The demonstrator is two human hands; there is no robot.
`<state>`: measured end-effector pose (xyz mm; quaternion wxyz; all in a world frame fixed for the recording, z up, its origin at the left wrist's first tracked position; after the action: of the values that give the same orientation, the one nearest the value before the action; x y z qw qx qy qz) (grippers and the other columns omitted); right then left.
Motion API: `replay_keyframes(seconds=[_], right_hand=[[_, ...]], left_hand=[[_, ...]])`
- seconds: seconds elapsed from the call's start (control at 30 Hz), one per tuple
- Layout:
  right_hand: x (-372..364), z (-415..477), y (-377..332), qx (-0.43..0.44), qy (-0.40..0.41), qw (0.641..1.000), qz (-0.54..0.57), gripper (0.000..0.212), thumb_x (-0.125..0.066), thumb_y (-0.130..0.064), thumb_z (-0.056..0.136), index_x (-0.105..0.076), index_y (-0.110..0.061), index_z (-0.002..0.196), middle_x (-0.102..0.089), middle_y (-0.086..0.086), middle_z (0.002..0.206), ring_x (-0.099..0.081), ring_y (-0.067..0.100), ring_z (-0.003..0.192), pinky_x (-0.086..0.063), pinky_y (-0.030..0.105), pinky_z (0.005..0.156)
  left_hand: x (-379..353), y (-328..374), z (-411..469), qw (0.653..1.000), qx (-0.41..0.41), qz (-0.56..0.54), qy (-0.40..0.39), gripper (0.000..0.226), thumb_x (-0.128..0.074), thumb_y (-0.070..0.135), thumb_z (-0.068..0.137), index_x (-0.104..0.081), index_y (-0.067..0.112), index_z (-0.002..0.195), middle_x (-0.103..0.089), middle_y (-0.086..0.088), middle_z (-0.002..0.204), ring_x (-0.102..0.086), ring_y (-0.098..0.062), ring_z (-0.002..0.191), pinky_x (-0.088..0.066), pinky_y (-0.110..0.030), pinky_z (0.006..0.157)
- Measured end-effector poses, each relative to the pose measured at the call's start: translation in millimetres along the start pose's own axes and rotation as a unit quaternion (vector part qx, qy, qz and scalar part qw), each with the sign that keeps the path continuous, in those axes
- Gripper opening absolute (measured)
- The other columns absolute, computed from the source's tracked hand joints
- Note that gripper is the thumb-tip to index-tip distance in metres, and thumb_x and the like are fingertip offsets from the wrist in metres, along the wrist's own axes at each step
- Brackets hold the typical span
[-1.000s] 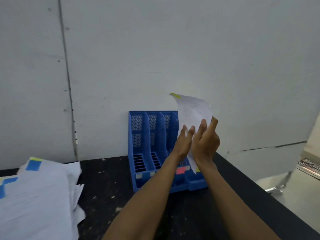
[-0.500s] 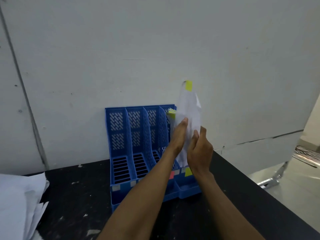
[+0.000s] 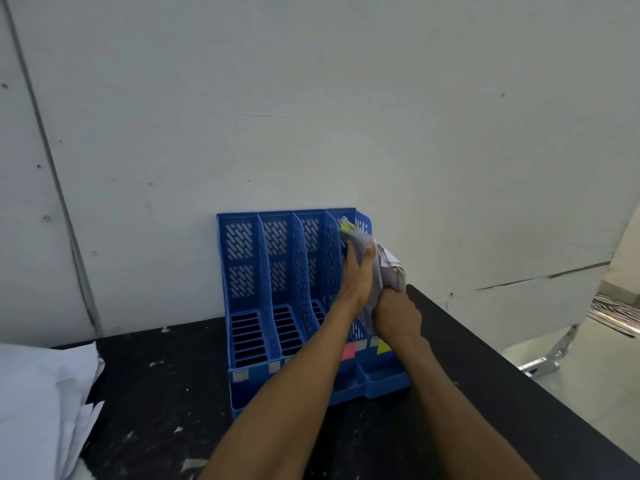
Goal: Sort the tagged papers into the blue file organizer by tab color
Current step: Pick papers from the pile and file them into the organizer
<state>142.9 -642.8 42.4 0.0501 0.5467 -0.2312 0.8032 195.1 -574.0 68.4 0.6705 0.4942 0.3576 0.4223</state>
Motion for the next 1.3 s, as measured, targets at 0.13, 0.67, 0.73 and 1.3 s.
replay_keyframes(seconds=[0.13, 0.67, 0.73, 1.3], right_hand=[[16.9, -4.2, -2.8, -0.035, 0.075, 0.996, 0.034, 0.024, -0.044, -0.025, 0.099, -0.06, -0.007, 0.103, -0.065, 0.013, 0.1, -0.064, 0.03, 0.089, -0.04, 0.029, 0.063], [12.0, -15.8, 6.1, -0.104, 0.028, 0.989, 0.099, 0.012, -0.053, -0.003, 0.088, -0.062, 0.005, 0.093, -0.065, 0.021, 0.095, -0.064, 0.031, 0.082, -0.046, 0.031, 0.061], [15.4, -19.1, 5.9, -0.109, 0.03, 0.986, 0.125, 0.013, -0.054, -0.005, 0.088, -0.06, 0.005, 0.092, -0.064, 0.021, 0.095, -0.062, 0.031, 0.08, -0.043, 0.03, 0.06], [19.7, -146.7, -206.1, 0.142, 0.161, 0.928, 0.304, 0.027, -0.052, -0.019, 0.096, -0.057, -0.011, 0.121, -0.063, 0.006, 0.107, -0.063, 0.021, 0.081, -0.044, 0.028, 0.068]], left_hand=[[2.8, 8.0, -3.2, 1.0, 0.005, 0.004, 0.003, 0.116, -0.035, 0.098, 0.056, -0.005, 0.041, 0.152, -0.016, 0.001, 0.161, -0.026, -0.023, 0.144, -0.025, -0.049, 0.117], [8.8, 33.3, -23.4, 0.998, -0.02, 0.038, -0.044, 0.072, -0.032, 0.068, 0.092, -0.004, 0.04, 0.153, -0.001, 0.01, 0.162, -0.01, -0.015, 0.148, -0.011, -0.043, 0.117], [13.5, 39.0, -27.7, 0.998, -0.021, 0.045, -0.045, 0.069, -0.031, 0.063, 0.095, -0.002, 0.041, 0.153, -0.003, 0.01, 0.162, -0.012, -0.016, 0.148, -0.011, -0.044, 0.117], [253.6, 81.3, -165.8, 0.962, -0.075, 0.177, 0.193, 0.063, -0.031, 0.081, 0.081, -0.055, 0.023, 0.088, -0.057, 0.002, 0.09, -0.056, -0.012, 0.085, -0.041, -0.029, 0.076]])
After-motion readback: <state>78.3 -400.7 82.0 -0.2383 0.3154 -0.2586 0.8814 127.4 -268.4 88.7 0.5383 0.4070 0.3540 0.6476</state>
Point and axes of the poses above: each hand's wrist, its own z-axis towards the middle knuckle, its own x-axis out of the back of the hand, y = z × x, the point moved 6 cm from there along z, towards the middle knuckle
